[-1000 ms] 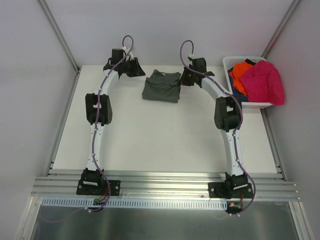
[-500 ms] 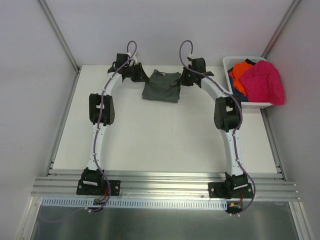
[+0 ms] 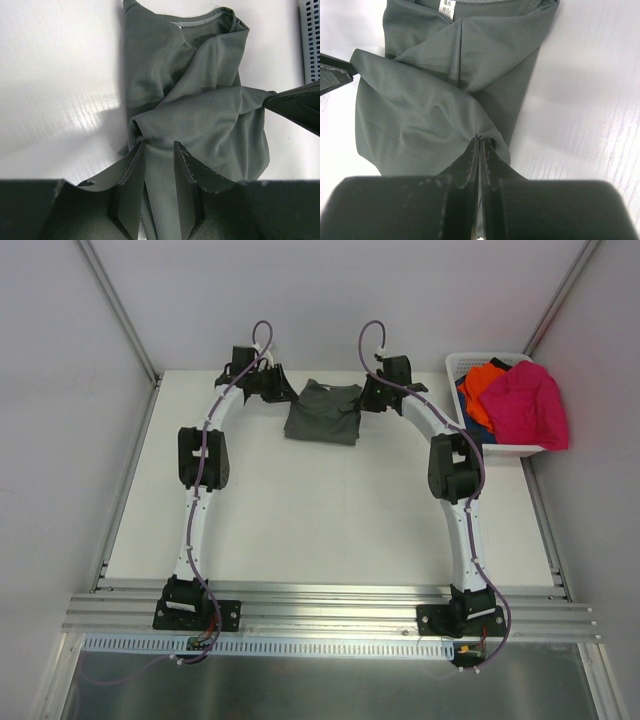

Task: Fold and stack the t-shirts
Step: Fold the tshirt

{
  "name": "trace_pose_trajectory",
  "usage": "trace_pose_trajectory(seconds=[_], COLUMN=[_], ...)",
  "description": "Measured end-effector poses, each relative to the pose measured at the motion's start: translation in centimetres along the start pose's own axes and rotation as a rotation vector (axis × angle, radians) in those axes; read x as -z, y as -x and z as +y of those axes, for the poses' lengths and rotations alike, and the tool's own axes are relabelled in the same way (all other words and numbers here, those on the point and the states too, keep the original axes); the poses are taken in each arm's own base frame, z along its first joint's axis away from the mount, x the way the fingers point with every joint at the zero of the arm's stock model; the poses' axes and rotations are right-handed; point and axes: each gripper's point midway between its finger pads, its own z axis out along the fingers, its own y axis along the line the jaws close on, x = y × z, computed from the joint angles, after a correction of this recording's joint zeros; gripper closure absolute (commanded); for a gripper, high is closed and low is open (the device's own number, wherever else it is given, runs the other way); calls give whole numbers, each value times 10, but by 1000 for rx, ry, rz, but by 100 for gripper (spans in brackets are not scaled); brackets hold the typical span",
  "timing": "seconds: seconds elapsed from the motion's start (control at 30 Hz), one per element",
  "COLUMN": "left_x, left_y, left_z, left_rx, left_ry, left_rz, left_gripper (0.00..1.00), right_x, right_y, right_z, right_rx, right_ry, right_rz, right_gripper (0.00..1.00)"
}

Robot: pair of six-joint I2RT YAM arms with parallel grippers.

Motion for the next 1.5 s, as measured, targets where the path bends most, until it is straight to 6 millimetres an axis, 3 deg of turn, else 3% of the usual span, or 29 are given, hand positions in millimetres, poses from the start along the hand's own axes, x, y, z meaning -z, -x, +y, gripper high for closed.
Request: trace_pose_trajectory(seconds=[0.27,0.57,0.77,0.87,1.0,1.27,1.4,1.5], left_x=[-11,-18,-16,-6,23,105,132,142], left_y=[-5,-11,-18,-20,-17,3,-13,-37], left_z=[14,23,25,17,-11,-112,-149,-158], left_rx=[5,28,40,55,63,-7,-27,-11], left_ry=[10,27,32,38,34,-50,-90,-93], left_rz=[-5,-3,13,30,42,0,16,56], left_gripper=[75,100,100,100,100,100,100,100], right_x=[0,-1,6,18,46,111,133,145], right_y=[0,0,-4,-4,-3,-4,-25,-52], right_z=[0,3,6,12,25,55,62,64], right_rx=[-1,0,-1,-1,-1,-4,-17,-29], right_ry=[1,6,8,13,32,78,91,93], right_rz=[-1,-4,4,8,7,-14,12,59], right_gripper=[100,99,100,99,100,100,100,100])
